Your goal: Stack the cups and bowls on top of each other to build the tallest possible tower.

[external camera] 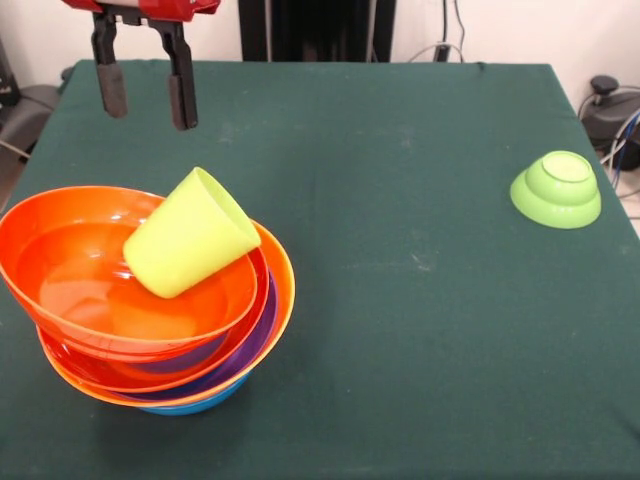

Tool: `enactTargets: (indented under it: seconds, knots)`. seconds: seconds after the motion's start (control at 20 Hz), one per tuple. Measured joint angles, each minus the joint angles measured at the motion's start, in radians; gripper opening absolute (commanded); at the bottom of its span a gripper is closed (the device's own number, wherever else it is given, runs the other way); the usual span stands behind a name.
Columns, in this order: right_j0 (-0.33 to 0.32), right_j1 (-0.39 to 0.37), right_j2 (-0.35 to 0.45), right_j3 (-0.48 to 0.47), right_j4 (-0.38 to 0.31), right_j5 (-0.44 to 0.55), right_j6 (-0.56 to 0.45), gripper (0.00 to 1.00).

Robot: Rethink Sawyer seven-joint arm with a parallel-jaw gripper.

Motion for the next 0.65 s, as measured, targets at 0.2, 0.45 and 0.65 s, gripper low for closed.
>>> enactTargets:
  seconds: [0.2, 0.45, 0.65]
  knots:
    - [0.011, 0.002, -0.010, -0.016, 0.000, 0.000, 0.000, 1.00]
    - [0.027, 0.005, -0.017, -0.031, 0.000, 0.000, 0.000, 1.00]
    - [0.043, 0.010, -0.020, -0.049, 0.000, 0.000, 0.000, 1.00]
